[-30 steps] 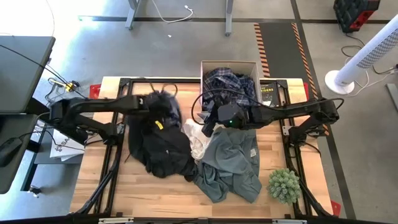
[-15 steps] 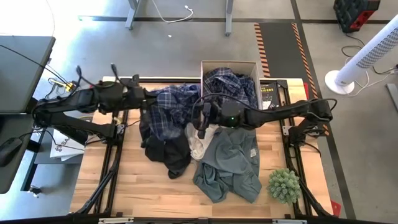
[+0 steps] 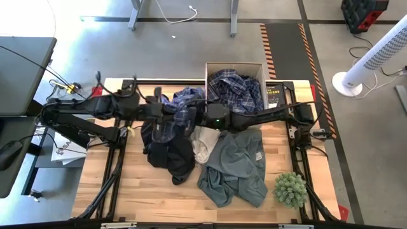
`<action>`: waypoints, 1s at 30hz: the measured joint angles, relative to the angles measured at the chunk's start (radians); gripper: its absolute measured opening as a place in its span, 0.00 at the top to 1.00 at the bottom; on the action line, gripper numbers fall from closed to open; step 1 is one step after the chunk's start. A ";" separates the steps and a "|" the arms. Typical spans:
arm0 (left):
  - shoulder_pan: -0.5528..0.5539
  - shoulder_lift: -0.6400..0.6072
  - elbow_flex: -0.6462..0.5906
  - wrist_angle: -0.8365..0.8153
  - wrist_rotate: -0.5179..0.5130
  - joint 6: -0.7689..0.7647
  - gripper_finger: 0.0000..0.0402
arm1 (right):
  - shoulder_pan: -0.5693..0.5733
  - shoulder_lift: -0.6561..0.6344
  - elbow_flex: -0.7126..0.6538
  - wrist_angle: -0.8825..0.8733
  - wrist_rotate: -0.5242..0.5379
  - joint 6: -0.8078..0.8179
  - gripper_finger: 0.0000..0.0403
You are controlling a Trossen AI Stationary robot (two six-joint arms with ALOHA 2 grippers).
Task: Sort clothes
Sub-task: Put the blue patterned sleeve into the laundry organizer
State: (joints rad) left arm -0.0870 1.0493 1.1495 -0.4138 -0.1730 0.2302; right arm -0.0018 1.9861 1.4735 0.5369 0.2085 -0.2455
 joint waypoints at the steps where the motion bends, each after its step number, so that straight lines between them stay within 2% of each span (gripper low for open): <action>1: -0.008 0.003 0.000 -0.003 -0.013 0.000 0.99 | 0.001 0.004 0.019 -0.030 0.000 0.001 0.38; 3: -0.025 -0.003 0.000 -0.017 -0.049 -0.005 0.97 | 0.000 0.001 0.049 -0.097 0.004 0.005 0.57; 5: -0.037 -0.021 0.000 -0.037 -0.077 -0.010 0.94 | -0.003 -0.013 0.071 -0.184 0.014 0.002 0.81; 6: -0.043 -0.036 0.000 -0.048 -0.087 -0.012 0.91 | -0.003 -0.022 0.085 -0.221 0.024 0.000 0.90; 7: -0.050 -0.053 0.000 -0.061 -0.092 -0.012 0.88 | -0.002 -0.031 0.097 -0.261 0.044 -0.005 0.94; 12: -0.070 -0.187 0.003 -0.136 -0.105 -0.056 0.68 | -0.004 -0.086 0.162 -0.404 0.234 -0.030 0.97; 16: -0.081 -0.295 0.003 -0.239 -0.179 -0.172 0.56 | -0.006 -0.139 0.212 -0.409 0.339 -0.148 0.98; 21: -0.081 -0.386 -0.027 -0.288 -0.280 -0.275 0.53 | -0.041 -0.190 0.378 -0.394 0.350 -0.368 0.99; 27: -0.081 -0.415 -0.154 -0.210 -0.289 -0.281 0.54 | -0.104 -0.192 0.687 -0.389 0.331 -0.614 0.99; 30: -0.081 -0.408 -0.229 -0.140 -0.286 -0.281 0.55 | -0.138 -0.193 0.845 -0.384 0.269 -0.676 0.99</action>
State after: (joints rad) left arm -0.1677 0.6416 0.9208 -0.5533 -0.4587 -0.0510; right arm -0.1393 1.7935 2.3182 0.1524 0.4778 -0.9220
